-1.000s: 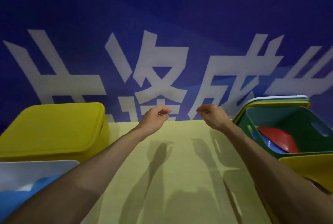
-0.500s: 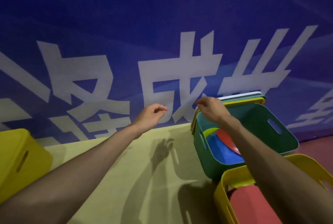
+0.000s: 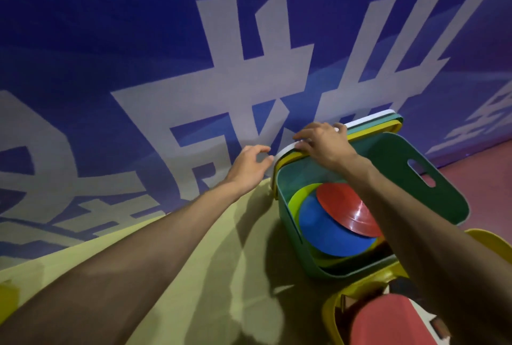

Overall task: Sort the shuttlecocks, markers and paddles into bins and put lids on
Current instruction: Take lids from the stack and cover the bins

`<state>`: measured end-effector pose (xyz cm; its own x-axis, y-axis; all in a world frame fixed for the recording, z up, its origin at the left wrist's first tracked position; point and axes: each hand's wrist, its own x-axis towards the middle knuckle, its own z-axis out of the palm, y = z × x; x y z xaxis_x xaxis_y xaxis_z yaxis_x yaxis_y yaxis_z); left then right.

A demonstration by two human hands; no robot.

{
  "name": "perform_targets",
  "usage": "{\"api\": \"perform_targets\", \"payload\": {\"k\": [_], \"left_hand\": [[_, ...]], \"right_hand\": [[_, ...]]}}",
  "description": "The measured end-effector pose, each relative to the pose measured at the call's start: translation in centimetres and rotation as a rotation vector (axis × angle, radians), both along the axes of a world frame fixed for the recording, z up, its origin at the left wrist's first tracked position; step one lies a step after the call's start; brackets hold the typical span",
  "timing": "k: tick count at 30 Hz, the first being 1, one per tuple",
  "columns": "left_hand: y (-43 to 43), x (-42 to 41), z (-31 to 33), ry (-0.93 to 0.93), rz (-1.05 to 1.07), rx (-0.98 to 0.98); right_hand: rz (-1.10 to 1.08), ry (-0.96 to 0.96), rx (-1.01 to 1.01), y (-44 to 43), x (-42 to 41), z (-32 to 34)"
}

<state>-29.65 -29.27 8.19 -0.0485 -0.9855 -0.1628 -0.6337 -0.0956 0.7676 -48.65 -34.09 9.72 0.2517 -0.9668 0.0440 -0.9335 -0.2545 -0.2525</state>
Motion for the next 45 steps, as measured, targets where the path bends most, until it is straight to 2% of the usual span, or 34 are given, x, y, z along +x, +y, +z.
{"api": "perform_targets", "payload": {"k": [3,6,11,23,27,29,33,40,45], "left_hand": [[-1.0,-1.4,-0.5,-0.058,-0.052,0.013],[-1.5,-2.2,-0.8,-0.021,-0.043,-0.01],[-2.1,-1.9,-1.3,-0.073,-0.009,-0.061],[0.1,5.1,-0.8,-0.096,0.189,-0.137],[1.9,8.0,-1.2,0.0,0.326,-0.093],[3.3,10.1,-1.8,0.086,0.421,-0.073],[7.1,14.8,-3.0,0.146,0.532,-0.083],[15.6,21.8,-2.6,0.141,0.847,-0.128],[22.0,24.7,-1.9,0.096,0.997,-0.121]], "right_hand": [[0.037,-0.028,-0.019,-0.5,-0.5,-0.2],[0.052,-0.047,-0.043,-1.0,-0.6,-0.2],[0.097,-0.013,-0.078,-1.7,0.8,0.1],[0.191,-0.042,-0.102,-1.5,7.5,-0.2],[0.166,-0.033,-0.062,-0.3,8.5,0.2],[0.208,-0.035,-0.045,0.7,8.6,0.3],[0.272,-0.025,0.008,3.1,10.0,0.4],[0.385,0.034,0.026,7.3,15.3,0.5],[0.482,0.045,0.052,10.5,19.5,-0.2]]}}
